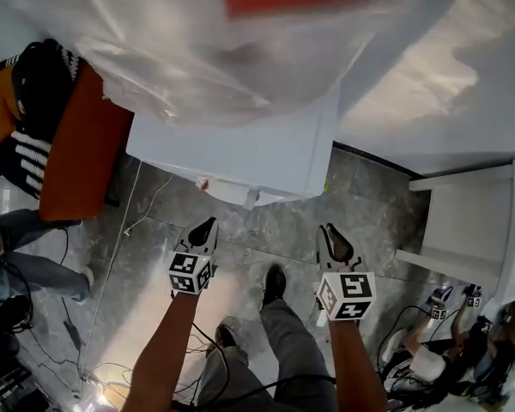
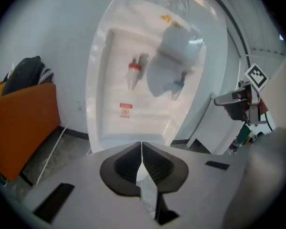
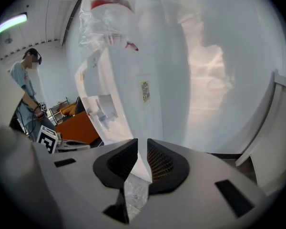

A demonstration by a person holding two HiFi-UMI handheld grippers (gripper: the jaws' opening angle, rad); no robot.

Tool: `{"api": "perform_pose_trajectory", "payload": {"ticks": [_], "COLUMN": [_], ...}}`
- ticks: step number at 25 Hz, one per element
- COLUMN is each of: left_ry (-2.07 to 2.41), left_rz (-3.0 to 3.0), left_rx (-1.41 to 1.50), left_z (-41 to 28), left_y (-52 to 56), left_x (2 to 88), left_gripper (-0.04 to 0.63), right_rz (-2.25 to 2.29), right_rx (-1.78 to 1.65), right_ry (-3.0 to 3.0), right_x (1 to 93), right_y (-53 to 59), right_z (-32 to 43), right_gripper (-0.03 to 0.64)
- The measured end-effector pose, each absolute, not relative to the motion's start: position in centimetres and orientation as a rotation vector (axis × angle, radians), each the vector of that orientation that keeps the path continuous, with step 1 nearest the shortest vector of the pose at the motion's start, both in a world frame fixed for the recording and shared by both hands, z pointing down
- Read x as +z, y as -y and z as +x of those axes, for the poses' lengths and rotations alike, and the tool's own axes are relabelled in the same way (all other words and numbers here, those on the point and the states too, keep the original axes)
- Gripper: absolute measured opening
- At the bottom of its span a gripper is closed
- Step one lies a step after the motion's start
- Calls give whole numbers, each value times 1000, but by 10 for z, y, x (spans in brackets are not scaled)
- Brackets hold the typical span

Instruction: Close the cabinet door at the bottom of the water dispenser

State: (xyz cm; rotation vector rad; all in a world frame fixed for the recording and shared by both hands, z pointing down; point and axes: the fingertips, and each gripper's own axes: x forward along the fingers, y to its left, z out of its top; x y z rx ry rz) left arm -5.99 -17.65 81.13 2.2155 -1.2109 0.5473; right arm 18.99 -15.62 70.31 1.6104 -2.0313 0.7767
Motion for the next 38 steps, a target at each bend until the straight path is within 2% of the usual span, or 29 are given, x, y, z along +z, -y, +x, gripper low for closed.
{"api": "perform_pose_trajectory", "payload": {"ticks": [6,17,25,33,38], "left_ry": [1290,1473,1565,1591,1650], "left_rz": [2344,2594,2683,2748,2868], "left_rx": [427,234,98,40,-38], "left_z": [-86,-150,-204,-218,-233], "left_y": [186,156,116,58,25], "left_x": [702,451,305,200,204], "left_gripper": [20,20,20,20,20], "right_rz": [1653,1676,1583,1469,1429], "right_rx": [706,452,232,61,-134], "right_ry": [2101,2333,2514,2645,2703], "right_x": [634,438,300,190,193], "right_y": [165,140,108,56,29], "right_z": [176,138,84,47,21], "right_gripper": [67,34,29,29,28]}}
